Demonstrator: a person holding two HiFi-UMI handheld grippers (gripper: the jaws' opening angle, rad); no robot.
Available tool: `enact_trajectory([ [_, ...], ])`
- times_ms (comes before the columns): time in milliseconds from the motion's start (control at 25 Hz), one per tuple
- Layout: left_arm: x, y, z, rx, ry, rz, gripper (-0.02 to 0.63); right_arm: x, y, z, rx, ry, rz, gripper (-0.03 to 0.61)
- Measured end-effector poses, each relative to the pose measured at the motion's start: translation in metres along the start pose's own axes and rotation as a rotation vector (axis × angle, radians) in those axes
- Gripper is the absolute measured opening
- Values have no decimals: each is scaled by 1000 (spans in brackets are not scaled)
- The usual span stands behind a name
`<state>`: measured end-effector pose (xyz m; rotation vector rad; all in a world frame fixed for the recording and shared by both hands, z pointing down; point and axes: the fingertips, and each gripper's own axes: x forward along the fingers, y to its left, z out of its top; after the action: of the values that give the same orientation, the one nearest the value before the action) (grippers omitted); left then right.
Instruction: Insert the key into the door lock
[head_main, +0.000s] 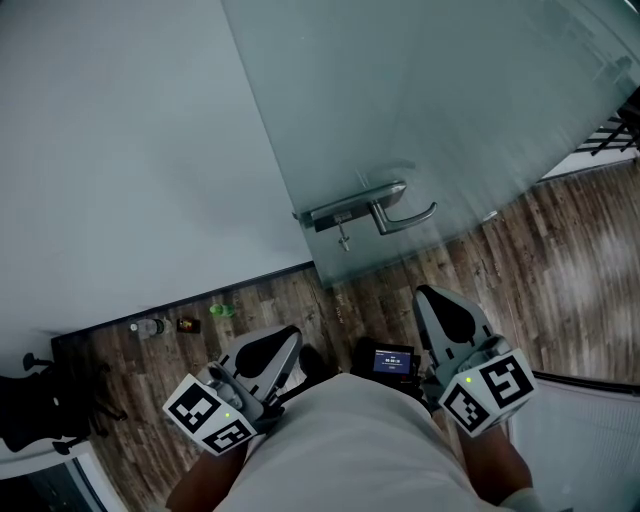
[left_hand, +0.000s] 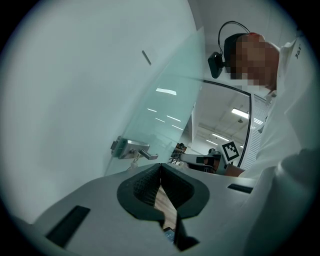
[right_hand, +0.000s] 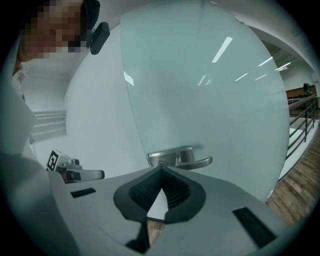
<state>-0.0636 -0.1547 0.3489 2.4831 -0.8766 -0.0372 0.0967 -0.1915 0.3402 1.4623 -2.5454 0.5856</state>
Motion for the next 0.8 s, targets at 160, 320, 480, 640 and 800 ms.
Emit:
enact_trajectory([
  [160, 2, -1, -2, -2, 10, -9, 15, 2, 0, 6, -27, -8, -4, 10],
  [320, 6, -1, -4, -1, 19, -13, 15, 2, -3, 9, -40, -19, -10, 9],
  [480, 9, -3, -5, -1, 29, -22, 15, 4, -3, 13, -48, -27, -17, 9],
  [640, 13, -5, -6, -4, 34, -34, 15, 8, 0, 12, -63, -28, -9, 9],
  [800, 14, -10, -8, -16, 39, -53, 15, 5, 2, 8, -62, -16, -9, 9],
])
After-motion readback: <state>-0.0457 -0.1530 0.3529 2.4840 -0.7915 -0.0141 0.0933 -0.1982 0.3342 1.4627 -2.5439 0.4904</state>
